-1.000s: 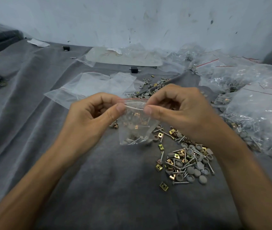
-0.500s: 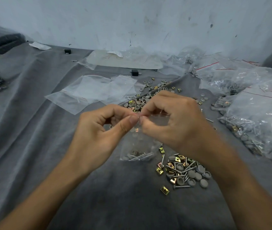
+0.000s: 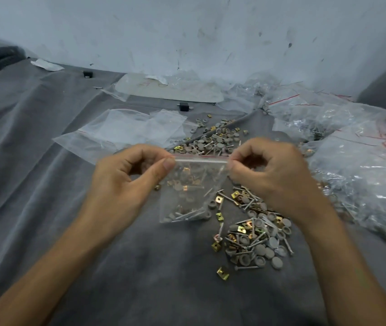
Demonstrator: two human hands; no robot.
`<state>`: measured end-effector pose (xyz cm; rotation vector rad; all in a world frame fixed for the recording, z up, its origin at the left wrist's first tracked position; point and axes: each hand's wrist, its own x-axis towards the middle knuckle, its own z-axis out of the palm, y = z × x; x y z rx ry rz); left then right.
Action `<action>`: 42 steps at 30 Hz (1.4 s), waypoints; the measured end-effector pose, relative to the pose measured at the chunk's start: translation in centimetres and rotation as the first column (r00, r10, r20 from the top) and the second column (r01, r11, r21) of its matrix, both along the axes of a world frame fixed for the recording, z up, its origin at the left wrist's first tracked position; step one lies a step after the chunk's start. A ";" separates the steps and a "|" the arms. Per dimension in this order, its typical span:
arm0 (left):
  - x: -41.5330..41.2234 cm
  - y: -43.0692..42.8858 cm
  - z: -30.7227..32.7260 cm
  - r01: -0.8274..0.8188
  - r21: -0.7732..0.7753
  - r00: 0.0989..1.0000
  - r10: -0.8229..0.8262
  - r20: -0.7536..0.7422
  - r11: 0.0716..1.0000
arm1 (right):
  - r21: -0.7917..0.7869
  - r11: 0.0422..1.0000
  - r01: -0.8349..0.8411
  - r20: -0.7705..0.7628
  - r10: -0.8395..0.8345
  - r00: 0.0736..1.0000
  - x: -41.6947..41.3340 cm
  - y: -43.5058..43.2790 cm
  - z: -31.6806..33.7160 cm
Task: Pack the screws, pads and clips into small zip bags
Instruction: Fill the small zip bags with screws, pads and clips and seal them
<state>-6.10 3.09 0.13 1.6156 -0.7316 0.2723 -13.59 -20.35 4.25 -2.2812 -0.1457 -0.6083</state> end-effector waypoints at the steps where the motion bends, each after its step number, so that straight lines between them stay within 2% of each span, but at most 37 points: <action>1: 0.3 0.1 -0.2 -0.016 -0.011 1.000 0.016 0.002 1.000 | 0.039 0.999 -0.015 -0.014 0.016 1.000 -0.1 0.3 -0.3; 6: 2.7 0.9 -1.9 -0.093 -0.012 0.996 0.093 -0.005 0.996 | 0.278 0.957 -0.076 0.014 0.075 0.997 -0.4 0.9 -0.3; 9: 4.4 1.7 -3.8 -0.157 0.016 0.986 0.158 -0.054 0.987 | 0.507 0.862 -0.030 0.080 -0.012 0.997 -0.9 -0.3 0.5; 11: 5.7 2.4 -4.8 -0.184 0.041 0.978 0.187 -0.094 0.982 | 0.681 0.731 0.041 0.083 -0.133 0.988 -1.6 -2.3 1.0; 13: 7.1 2.5 -5.5 -0.211 0.070 0.969 0.218 -0.117 0.975 | 0.814 0.564 0.134 0.074 -0.331 0.941 -2.6 -5.2 1.2; 16: 8.9 1.7 -6.2 -0.241 0.052 0.924 0.246 -0.294 0.969 | 0.952 0.198 0.234 -0.049 -0.656 0.753 -4.4 -10.2 0.7; 18: 9.0 2.0 -6.5 -0.268 0.108 0.929 0.286 -0.234 0.957 | 0.965 -0.011 0.264 -0.171 -0.786 0.594 -5.8 -12.7 -0.3; 20: 8.4 2.4 -6.4 -0.287 0.140 0.934 0.310 -0.177 0.947 | 0.950 -0.118 0.290 -0.256 -0.828 0.500 -6.5 -14.2 -1.2; 21: 8.2 2.4 -6.1 -0.291 0.144 0.936 0.313 -0.164 0.946 | 0.945 -0.125 0.304 -0.270 -0.822 0.502 -6.5 -14.5 -1.6; 22: 8.1 2.3 -5.9 -0.304 0.165 0.934 0.328 -0.140 0.938 | 0.942 -0.092 0.323 -0.266 -0.793 0.548 -6.0 -14.3 -1.8; 23: 8.3 2.1 -5.6 -0.325 0.202 0.928 0.353 -0.120 0.924 | 0.938 -0.017 0.346 -0.246 -0.737 0.630 -5.3 -13.7 -2.0; 25: 9.2 1.6 -5.2 -0.389 0.262 0.900 0.425 -0.094 0.883 | 0.887 0.242 0.393 -0.209 -0.547 0.810 -3.3 -11.4 -2.2; 26: 9.8 1.3 -5.1 -0.415 0.281 0.886 0.455 -0.093 0.865 | 0.825 0.390 0.409 -0.217 -0.448 0.867 -2.5 -9.9 -2.3; 28: 11.8 0.8 -4.9 -0.458 0.344 0.860 0.507 -0.064 0.820 | 0.697 0.617 0.366 -0.244 -0.276 0.930 -1.2 -7.1 -2.8; 29: 12.9 0.4 -4.8 -0.469 0.406 0.852 0.523 -0.027 0.784 | 0.665 0.677 0.317 -0.249 -0.200 0.948 -0.7 -5.9 -3.0; 31: 15.2 -0.1 -4.7 -0.446 0.575 0.849 0.528 0.028 0.686 | 0.636 0.732 0.246 -0.262 -0.096 0.960 -0.2 -3.9 -3.5; 33: 16.8 -0.8 -4.7 -0.350 0.774 0.863 0.502 0.049 0.527 | 0.608 0.761 0.227 -0.291 -0.053 0.955 0.0 -2.6 -4.1; 35: 17.7 -1.2 -4.7 -0.302 0.874 0.881 0.462 0.102 0.382 | 0.582 0.787 0.204 -0.318 -0.011 0.948 0.1 -1.7 -4.6; 42: 17.7 -0.9 -3.1 -0.497 0.755 0.803 0.555 0.216 0.427 | 0.535 0.835 0.130 -0.340 0.072 0.938 0.3 -0.4 -4.8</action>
